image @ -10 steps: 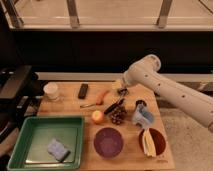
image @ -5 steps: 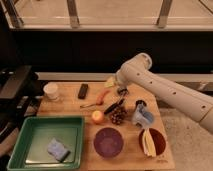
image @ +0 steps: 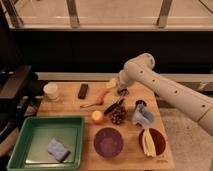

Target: Place pepper in plastic cup

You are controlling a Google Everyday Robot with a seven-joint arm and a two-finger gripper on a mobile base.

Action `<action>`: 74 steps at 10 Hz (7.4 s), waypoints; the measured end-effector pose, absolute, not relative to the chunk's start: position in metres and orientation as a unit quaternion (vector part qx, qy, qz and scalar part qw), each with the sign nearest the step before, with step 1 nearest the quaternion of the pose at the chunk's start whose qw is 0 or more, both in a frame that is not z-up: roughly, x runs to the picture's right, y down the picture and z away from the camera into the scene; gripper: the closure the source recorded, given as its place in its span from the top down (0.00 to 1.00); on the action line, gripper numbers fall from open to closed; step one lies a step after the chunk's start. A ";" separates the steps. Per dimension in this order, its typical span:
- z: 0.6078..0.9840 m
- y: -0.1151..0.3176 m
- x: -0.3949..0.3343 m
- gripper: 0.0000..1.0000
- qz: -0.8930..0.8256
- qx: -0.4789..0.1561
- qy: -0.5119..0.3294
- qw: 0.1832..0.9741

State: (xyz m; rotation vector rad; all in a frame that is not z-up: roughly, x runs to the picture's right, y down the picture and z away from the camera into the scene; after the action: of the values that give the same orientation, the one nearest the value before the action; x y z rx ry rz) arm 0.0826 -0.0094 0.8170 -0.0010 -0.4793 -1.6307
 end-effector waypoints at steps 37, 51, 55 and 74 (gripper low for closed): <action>0.921 0.046 -0.023 0.80 -0.690 0.041 -0.308 0.654; 0.956 0.058 -0.040 0.60 -0.697 0.037 -0.292 0.654; 0.957 0.063 -0.041 0.17 -0.698 0.032 -0.295 0.652; 0.793 0.051 0.165 0.00 -0.650 0.042 -0.267 0.710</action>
State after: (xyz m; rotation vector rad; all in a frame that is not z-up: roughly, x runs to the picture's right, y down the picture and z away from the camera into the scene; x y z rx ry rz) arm 0.1646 0.0511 0.7928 0.0931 -0.5920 -1.4433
